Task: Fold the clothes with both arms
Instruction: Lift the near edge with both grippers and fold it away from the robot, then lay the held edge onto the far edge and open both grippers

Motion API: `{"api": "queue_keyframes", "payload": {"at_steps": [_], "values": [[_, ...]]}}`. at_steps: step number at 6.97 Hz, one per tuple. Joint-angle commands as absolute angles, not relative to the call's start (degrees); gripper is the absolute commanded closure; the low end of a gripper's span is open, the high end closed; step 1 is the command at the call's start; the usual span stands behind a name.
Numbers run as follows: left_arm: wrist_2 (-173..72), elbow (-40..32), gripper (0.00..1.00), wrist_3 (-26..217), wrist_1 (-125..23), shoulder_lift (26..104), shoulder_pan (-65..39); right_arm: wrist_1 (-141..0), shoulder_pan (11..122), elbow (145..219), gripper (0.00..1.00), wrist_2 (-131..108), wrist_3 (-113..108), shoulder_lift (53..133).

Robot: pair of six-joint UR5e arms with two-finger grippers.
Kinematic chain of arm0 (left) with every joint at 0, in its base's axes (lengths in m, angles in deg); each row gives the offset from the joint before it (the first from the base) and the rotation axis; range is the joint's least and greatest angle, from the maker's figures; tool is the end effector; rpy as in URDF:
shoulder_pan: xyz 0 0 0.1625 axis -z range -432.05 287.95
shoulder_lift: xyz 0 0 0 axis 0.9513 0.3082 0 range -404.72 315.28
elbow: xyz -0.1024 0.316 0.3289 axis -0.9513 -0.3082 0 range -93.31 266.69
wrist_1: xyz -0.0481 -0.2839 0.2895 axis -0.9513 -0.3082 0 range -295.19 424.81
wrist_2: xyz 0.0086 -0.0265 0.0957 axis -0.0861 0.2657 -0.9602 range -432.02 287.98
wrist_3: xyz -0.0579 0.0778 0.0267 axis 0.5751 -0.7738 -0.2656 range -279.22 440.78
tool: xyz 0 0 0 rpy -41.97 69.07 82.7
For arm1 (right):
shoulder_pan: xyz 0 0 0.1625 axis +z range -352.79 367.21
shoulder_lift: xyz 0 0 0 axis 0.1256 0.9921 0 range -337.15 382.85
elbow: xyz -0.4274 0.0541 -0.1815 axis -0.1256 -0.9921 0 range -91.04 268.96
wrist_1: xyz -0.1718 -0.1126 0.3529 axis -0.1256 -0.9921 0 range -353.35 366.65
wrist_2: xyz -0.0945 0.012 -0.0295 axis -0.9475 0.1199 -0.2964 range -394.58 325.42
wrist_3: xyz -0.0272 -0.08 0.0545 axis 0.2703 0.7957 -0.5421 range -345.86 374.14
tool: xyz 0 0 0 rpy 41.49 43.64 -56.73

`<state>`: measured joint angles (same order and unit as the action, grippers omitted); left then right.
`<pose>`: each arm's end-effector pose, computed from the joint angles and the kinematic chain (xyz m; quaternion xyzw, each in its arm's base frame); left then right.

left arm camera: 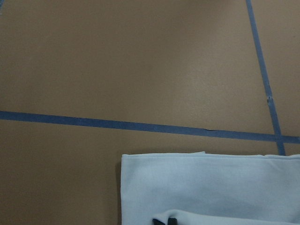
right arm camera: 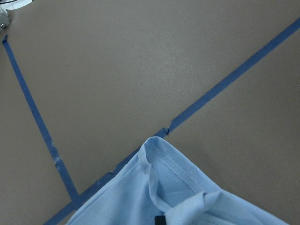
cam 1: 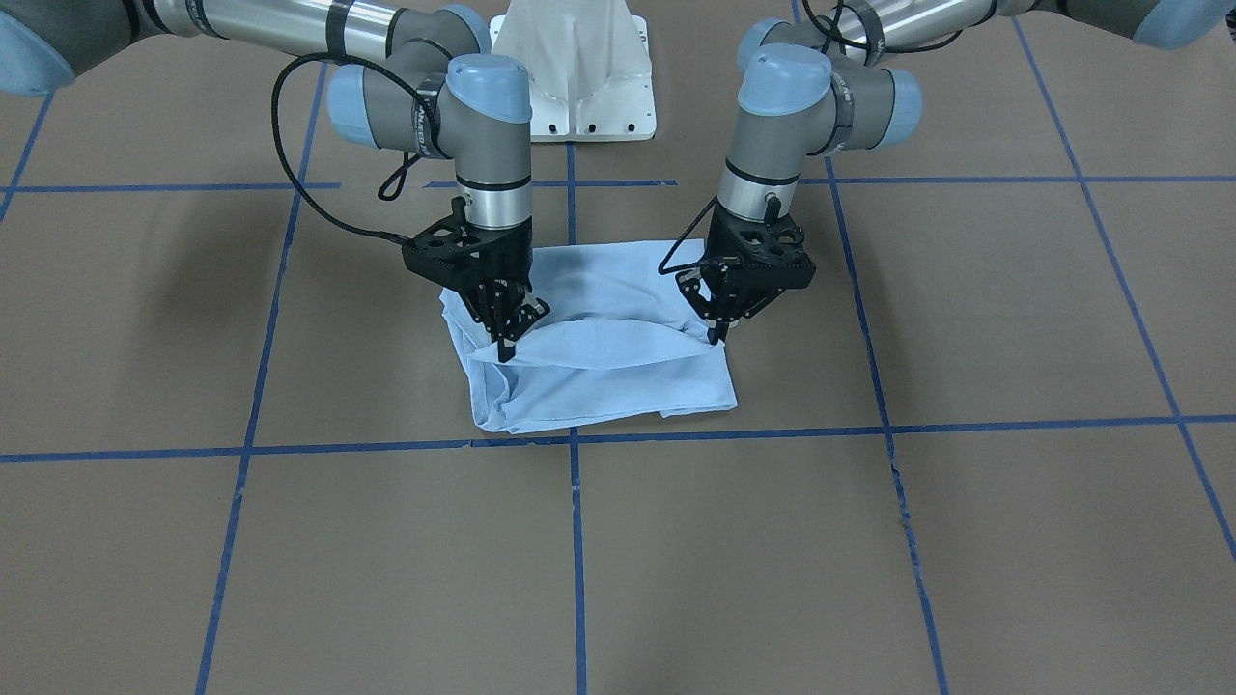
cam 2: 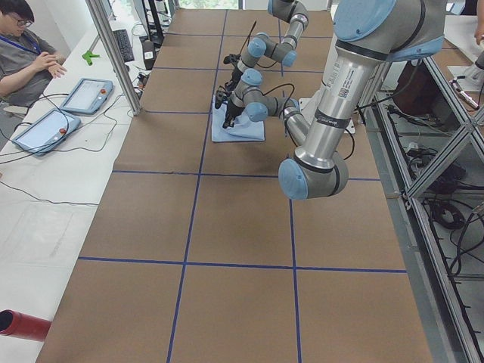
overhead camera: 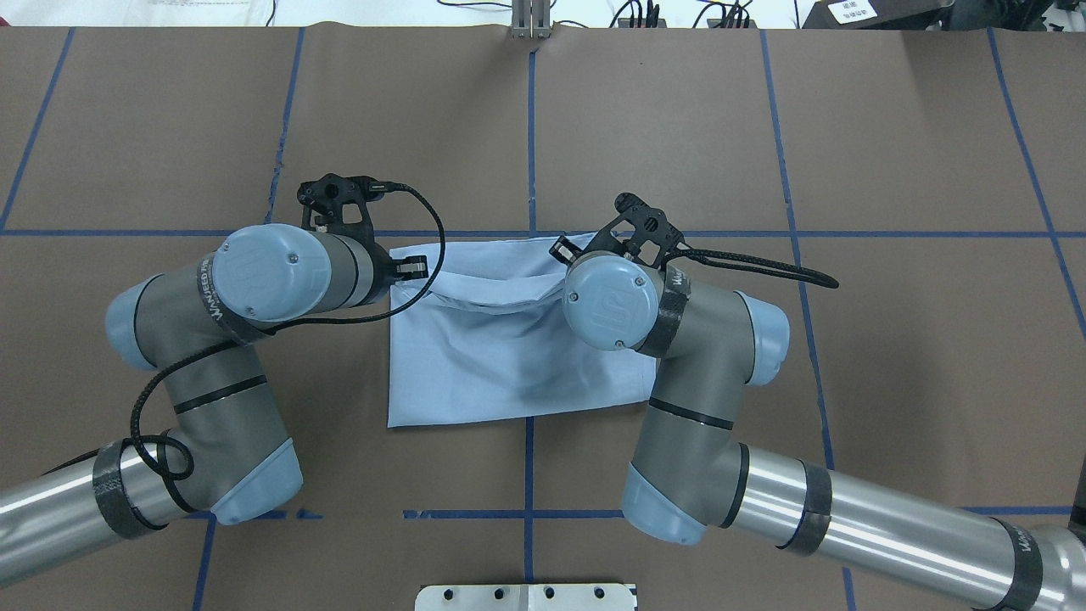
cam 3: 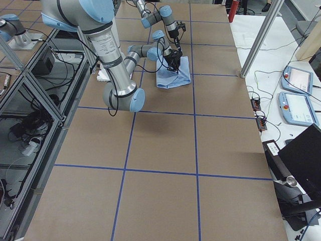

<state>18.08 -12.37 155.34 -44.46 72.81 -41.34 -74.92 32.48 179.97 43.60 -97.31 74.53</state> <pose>0.5039 -0.4541 0.3210 0.1828 0.4312 -0.1169 0.8758 -0.5930 -0.4500 0.2770 0.1075 -0.3993 0.3988 0.8185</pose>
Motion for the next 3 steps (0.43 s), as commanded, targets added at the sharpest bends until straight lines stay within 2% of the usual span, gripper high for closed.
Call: {"api": "queue_keyframes", "payload": {"at_steps": [1, 3], "values": [[18.06, -10.44, 1.0, 155.31, -45.58, 73.49, -41.29, -73.77, 33.67, 178.09, 1.0, 44.26, -96.17, 73.92], [18.15, -10.34, 1.0, 155.31, -45.58, 73.58, -41.29, -73.6, 34.1, 177.21, 1.0, 44.34, -93.55, 73.74]]}}
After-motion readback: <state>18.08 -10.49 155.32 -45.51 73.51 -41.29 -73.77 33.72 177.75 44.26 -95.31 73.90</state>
